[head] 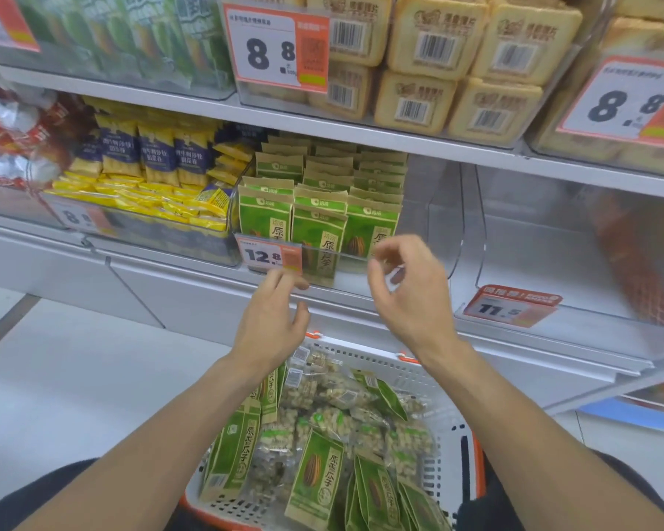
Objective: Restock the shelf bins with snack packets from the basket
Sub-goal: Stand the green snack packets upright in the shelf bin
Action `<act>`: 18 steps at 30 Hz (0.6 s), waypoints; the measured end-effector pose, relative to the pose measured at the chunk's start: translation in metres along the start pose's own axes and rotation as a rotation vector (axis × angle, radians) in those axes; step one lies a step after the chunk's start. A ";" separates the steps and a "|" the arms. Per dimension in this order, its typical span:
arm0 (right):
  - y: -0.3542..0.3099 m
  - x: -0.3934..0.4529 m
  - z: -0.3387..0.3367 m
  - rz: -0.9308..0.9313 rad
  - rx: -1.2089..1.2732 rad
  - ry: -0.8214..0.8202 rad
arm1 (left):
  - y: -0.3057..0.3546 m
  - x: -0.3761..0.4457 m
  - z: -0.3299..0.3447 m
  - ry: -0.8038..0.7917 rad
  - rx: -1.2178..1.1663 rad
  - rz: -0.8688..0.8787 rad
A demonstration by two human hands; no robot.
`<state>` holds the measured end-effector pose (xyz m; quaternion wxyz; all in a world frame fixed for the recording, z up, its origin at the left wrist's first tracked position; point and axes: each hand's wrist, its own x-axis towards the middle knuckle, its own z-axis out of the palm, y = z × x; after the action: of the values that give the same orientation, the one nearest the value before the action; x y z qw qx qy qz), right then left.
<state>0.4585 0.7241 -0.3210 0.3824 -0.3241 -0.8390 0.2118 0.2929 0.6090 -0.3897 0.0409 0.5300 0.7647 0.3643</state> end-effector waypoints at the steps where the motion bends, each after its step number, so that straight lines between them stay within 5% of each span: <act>1: 0.003 -0.010 0.005 0.017 -0.007 -0.087 | -0.006 -0.006 0.007 -0.075 -0.003 -0.067; 8: 0.086 -0.080 0.061 0.427 -0.238 -0.628 | -0.063 -0.076 0.051 -0.497 0.093 -0.586; 18: 0.162 -0.156 0.070 0.783 -0.321 -0.807 | -0.085 -0.102 0.091 -0.499 0.078 -0.874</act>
<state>0.5429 0.7196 -0.5406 -0.1283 -0.5575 -0.7576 0.3142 0.3117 0.5550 -0.5404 0.3514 0.2322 0.8951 0.1467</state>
